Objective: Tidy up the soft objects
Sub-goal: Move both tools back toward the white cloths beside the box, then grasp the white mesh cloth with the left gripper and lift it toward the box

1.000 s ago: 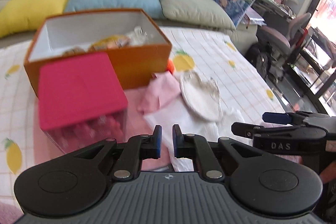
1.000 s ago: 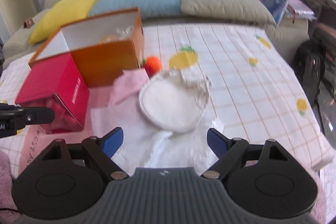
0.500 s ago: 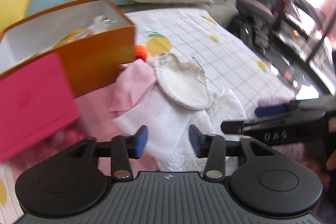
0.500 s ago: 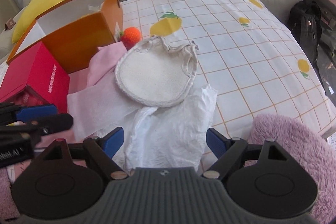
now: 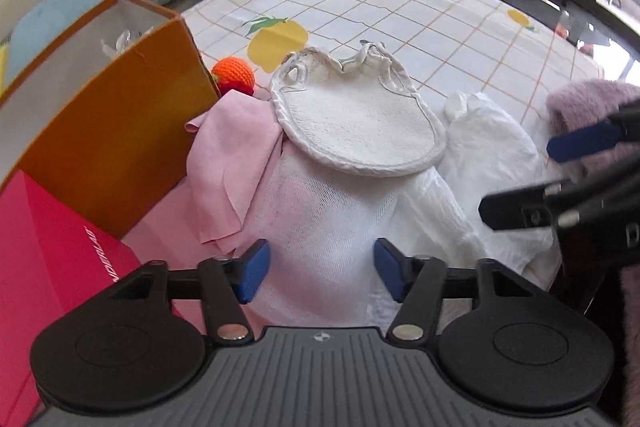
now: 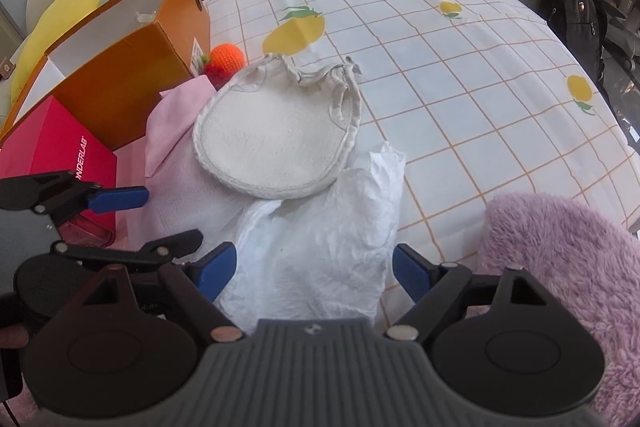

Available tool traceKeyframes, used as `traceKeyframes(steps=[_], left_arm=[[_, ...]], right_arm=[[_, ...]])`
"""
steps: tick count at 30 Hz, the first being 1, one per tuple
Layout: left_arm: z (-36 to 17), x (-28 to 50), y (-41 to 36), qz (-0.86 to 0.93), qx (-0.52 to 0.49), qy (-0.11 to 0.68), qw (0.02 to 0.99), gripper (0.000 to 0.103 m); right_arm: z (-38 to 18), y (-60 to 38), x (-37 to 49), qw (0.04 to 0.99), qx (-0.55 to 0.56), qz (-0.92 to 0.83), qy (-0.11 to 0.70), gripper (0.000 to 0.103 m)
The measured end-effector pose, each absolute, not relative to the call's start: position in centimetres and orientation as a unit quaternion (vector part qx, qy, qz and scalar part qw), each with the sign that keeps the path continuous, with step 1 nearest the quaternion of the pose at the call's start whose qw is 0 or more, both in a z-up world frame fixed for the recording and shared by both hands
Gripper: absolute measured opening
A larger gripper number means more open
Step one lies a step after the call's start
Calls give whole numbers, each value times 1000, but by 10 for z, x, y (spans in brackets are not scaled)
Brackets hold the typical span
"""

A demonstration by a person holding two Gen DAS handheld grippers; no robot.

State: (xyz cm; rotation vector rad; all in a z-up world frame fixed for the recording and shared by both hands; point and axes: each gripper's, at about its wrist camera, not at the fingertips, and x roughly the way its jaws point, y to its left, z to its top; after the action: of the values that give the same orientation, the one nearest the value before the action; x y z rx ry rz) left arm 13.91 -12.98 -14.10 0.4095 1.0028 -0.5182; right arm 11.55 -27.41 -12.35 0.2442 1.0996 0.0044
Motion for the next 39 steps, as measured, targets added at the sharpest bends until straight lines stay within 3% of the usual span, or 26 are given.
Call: traceKeyframes(steps=[3, 6, 16, 24, 35, 36, 39], left_arm=[[-139, 146, -124, -234, 157, 481, 830, 16], [-131, 145, -117, -231, 128, 475, 840, 4], [-80, 123, -80, -162, 34, 442, 882, 2], [-47, 122, -53, -107, -5, 418, 902, 2], [-30, 151, -53, -82, -28, 393, 916, 2], [-32, 149, -52, -83, -29, 393, 915, 2], [-34, 149, -49, -80, -30, 397, 914, 2]], right_arm=[[-125, -274, 116, 845, 116, 4, 522, 83], [-126, -273, 117, 845, 114, 7, 523, 83], [-105, -259, 114, 869, 86, 44, 485, 76], [-92, -212, 146, 887, -21, 163, 431, 74], [-125, -172, 222, 873, -116, 240, 408, 74], [-130, -170, 227, 871, -120, 243, 409, 71], [-143, -165, 235, 864, -133, 248, 418, 38]])
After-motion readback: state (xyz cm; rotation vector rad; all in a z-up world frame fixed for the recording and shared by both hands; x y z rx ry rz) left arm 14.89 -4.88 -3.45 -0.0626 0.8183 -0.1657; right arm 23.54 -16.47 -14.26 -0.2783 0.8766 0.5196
